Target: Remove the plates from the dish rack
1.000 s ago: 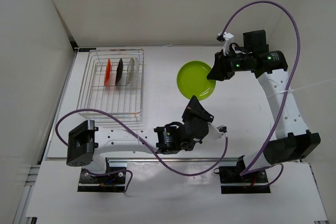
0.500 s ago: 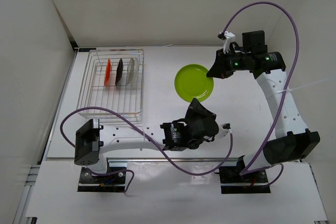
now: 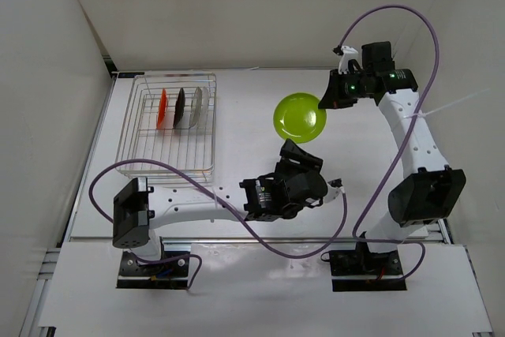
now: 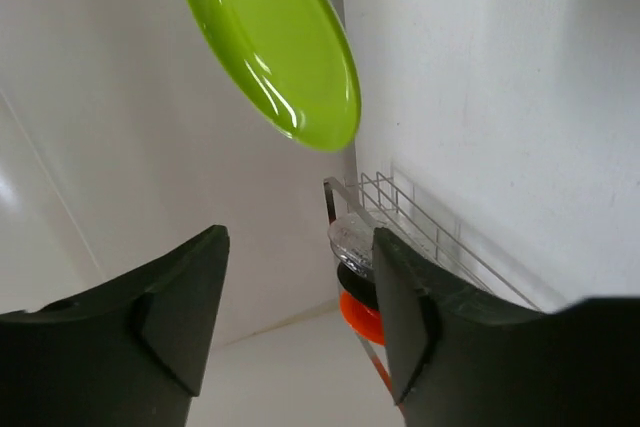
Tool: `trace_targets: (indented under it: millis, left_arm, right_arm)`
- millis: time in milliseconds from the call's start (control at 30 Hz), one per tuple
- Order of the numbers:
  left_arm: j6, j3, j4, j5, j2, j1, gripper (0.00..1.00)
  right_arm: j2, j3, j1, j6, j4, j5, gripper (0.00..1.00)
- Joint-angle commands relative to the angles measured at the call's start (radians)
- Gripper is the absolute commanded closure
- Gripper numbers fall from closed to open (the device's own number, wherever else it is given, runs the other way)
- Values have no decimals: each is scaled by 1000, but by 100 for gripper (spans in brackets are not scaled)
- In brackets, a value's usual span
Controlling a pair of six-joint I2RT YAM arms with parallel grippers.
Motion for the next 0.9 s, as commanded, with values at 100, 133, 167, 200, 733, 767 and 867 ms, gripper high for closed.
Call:
trace_targets:
  millis: [100, 133, 167, 200, 733, 767, 867]
  left_arm:
    - [-92, 35, -137, 20, -21, 30, 9]
    - [-113, 53, -148, 20, -21, 44, 6]
    - [-129, 68, -165, 34, -21, 84, 0]
    - [-147, 88, -184, 34, -21, 108, 0]
    - [-713, 572, -508, 436, 16, 840, 0]
    - [-739, 572, -519, 484, 16, 887, 0]
    - [-774, 561, -528, 554, 5, 960, 0]
  right_arm:
    - [48, 26, -70, 62, 168, 117, 100]
    - [65, 26, -95, 74, 168, 147, 100]
    - [108, 40, -104, 85, 181, 172, 100]
    - [133, 40, -115, 94, 181, 202, 100]
    - [519, 215, -247, 129, 238, 302, 100]
    - [529, 215, -247, 129, 238, 316, 100]
    - [570, 238, -247, 120, 238, 342, 100]
